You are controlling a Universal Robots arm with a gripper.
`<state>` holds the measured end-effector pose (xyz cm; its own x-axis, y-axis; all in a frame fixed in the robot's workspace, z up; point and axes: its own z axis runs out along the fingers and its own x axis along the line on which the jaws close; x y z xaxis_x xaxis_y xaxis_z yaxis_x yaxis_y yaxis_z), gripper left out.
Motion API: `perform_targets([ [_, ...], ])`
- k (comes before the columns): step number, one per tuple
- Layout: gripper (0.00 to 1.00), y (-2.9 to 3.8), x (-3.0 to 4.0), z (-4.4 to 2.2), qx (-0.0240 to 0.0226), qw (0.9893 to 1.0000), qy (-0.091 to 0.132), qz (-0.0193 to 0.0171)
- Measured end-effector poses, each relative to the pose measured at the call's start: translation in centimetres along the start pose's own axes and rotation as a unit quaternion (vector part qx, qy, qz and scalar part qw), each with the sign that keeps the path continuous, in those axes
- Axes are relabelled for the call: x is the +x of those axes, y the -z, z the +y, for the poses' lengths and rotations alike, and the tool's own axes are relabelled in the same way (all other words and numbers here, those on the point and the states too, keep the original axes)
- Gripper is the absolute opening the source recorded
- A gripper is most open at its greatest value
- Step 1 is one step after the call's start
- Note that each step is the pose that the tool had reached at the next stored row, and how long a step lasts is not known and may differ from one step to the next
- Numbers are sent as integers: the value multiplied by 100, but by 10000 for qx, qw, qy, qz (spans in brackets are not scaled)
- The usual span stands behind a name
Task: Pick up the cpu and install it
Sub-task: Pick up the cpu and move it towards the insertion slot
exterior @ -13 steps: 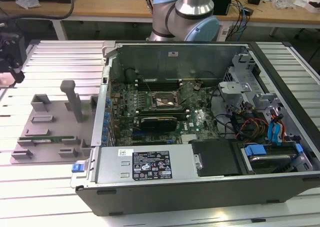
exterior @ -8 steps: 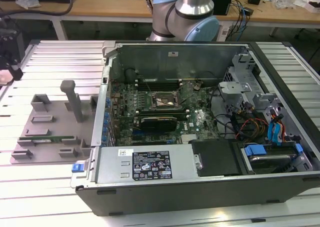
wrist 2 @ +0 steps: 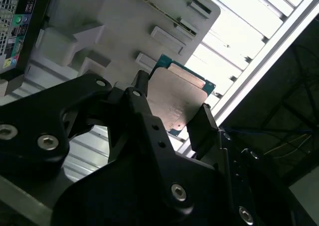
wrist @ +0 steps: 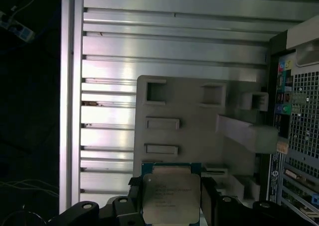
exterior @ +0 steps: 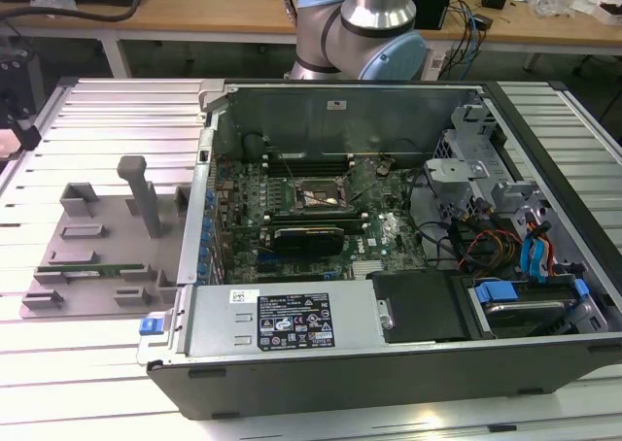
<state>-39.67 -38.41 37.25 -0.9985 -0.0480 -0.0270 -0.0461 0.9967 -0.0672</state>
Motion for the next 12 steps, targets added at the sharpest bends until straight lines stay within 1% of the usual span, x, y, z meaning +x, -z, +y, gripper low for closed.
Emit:
perform_targets([
  [5,55,53,-1,-4,3,10000,0,0],
  [6,55,93,-3,-6,6,10000,0,0],
  [8,55,120,-3,-8,9,10000,0,0],
  [12,55,230,-6,-15,20,10000,0,1],
])
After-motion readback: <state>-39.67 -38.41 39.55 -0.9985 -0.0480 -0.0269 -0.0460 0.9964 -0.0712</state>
